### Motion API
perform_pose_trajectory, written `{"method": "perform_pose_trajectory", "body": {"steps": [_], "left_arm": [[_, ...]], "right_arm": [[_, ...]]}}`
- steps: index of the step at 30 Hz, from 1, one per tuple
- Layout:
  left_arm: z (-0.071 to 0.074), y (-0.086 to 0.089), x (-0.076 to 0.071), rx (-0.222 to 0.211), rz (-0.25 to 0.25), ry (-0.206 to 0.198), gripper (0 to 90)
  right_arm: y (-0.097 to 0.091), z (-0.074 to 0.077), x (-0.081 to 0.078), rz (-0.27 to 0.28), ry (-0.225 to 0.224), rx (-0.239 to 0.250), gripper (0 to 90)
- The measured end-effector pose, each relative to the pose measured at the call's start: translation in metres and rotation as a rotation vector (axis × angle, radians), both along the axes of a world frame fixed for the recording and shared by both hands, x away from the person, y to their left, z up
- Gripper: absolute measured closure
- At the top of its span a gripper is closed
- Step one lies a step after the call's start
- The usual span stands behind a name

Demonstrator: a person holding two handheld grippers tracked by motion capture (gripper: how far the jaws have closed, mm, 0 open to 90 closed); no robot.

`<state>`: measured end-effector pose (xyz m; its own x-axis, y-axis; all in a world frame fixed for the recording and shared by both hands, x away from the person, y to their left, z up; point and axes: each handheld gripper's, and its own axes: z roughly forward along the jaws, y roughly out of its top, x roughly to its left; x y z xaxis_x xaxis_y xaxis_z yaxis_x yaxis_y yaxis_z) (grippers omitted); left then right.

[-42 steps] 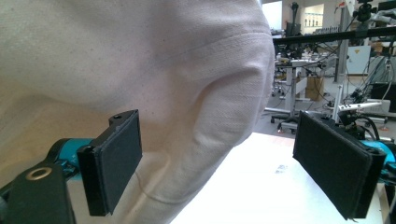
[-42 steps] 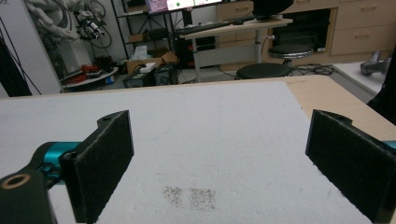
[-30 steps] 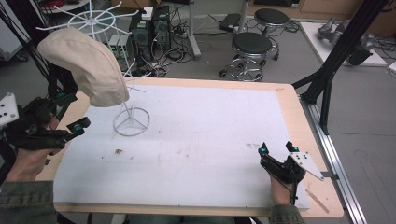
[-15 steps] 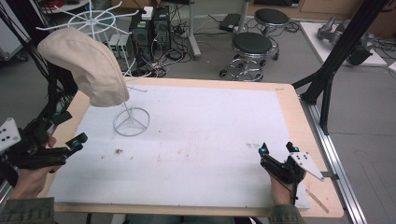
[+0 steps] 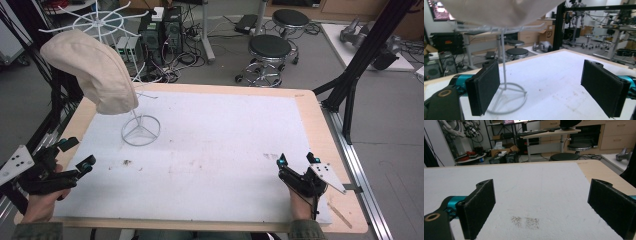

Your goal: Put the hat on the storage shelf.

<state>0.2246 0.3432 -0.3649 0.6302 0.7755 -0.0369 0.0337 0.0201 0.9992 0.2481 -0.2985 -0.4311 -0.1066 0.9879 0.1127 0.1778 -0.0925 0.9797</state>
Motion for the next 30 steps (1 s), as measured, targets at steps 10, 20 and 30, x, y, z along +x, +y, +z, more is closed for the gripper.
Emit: {"method": "perform_pose_trajectory", "body": {"steps": [10,20,30], "left_arm": [[-0.035,0.013,0.002,-0.072,0.139,0.047,15.7],[-0.057,0.019,0.003,-0.085,0.345,0.038,17.2],[-0.062,0.020,0.003,-0.142,0.584,0.021,17.1]], "right_arm": [[0.001,0.000,-0.003,-0.012,-0.004,-0.007,6.5],[0.002,0.000,-0.005,-0.036,0.008,-0.017,6.4],[0.004,0.001,-0.011,-0.081,-0.015,-0.020,6.4]]}}
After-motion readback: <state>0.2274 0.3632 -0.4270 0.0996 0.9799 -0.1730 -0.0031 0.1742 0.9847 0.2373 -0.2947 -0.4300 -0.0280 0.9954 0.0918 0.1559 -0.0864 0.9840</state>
